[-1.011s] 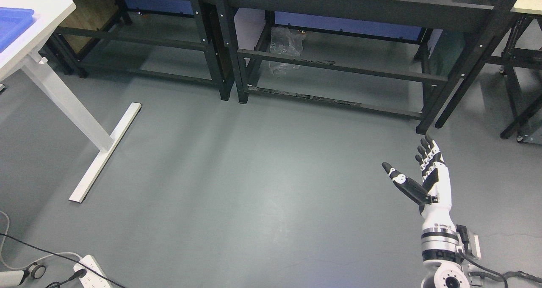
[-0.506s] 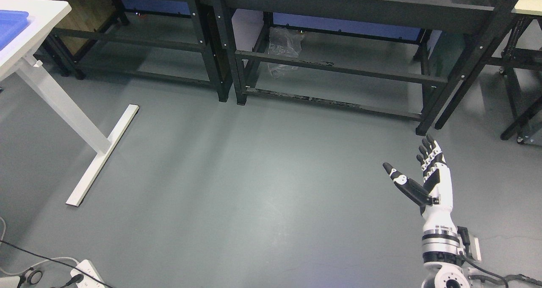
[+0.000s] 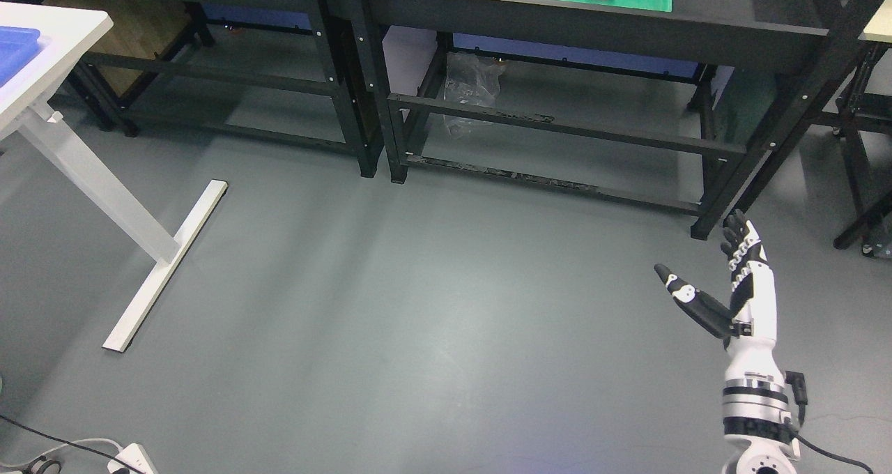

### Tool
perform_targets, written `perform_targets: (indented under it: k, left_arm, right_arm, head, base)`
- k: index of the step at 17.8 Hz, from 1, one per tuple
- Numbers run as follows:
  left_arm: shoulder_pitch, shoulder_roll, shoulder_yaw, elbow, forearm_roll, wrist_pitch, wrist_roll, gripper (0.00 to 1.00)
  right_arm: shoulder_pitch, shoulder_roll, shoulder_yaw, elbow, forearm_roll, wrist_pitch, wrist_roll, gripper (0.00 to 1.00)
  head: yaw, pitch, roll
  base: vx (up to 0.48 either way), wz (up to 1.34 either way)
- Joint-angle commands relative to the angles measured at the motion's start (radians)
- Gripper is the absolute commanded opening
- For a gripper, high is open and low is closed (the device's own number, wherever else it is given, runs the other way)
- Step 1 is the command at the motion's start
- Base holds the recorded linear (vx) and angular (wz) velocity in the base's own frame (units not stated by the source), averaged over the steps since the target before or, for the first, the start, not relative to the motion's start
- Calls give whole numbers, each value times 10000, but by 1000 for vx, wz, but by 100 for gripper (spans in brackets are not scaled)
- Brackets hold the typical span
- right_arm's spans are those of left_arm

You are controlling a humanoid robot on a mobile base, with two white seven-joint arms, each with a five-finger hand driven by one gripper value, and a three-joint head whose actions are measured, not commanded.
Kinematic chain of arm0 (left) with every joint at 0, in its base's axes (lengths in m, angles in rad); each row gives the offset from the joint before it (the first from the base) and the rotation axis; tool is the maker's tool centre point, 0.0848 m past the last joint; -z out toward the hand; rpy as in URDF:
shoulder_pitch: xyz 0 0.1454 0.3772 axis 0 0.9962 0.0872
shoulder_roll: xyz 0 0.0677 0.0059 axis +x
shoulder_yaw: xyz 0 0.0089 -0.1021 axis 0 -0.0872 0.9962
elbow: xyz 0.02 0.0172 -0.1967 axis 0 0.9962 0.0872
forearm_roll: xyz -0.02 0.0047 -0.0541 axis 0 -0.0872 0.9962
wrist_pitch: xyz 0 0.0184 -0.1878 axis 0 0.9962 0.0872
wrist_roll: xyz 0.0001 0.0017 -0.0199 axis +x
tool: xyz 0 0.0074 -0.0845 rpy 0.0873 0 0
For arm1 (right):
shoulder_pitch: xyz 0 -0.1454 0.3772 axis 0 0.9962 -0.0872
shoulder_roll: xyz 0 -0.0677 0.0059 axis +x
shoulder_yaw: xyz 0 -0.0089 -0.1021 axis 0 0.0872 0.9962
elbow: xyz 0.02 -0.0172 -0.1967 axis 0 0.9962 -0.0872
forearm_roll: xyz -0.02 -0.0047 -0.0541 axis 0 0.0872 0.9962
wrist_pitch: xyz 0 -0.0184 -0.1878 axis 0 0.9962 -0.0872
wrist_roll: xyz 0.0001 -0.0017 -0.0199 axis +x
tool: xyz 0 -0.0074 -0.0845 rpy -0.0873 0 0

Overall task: Pick pink block from left shelf to tray
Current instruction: 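Drive toward the shelf holding the green tray, right hand raised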

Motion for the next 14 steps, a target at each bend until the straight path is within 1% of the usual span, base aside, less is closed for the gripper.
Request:
perform_targets:
  k: [1, 4, 7, 9, 12, 14]
  left_arm:
    - [5, 174, 0, -175, 77, -1, -2, 100]
    - [5, 174, 0, -175, 77, -1, -2, 100]
    - [5, 174, 0, -175, 77, -1, -2, 100]
    - [5, 174, 0, -175, 77, -1, -2, 100]
    - [5, 174, 0, -175, 77, -1, -2, 100]
    - [5, 174, 0, -175, 77, -1, -2, 100]
  right_arm:
    - [171, -1706, -686, -53, 5798, -84, -56, 99]
    - [218, -1508, -625, -53, 5852, -175, -56, 100]
    - [234, -1109, -717, -69, 5776, -680, -40, 100]
    - [19, -1138, -564, -53, 5943, -270, -25, 100]
    - [-88, -1032, -120, -69, 7381, -114, -56, 100]
    - [-120, -711, 95, -69, 8302, -114, -71, 100]
  head:
    - [0, 0, 0]
    - [0, 0, 0]
    - [0, 0, 0]
    - [0, 0, 0]
    - [0, 0, 0]
    - [0, 0, 0]
  base:
    - [109, 76]
    - [99, -61]
    - [74, -274]
    - [71, -403]
    - [97, -289]
    - [126, -128]
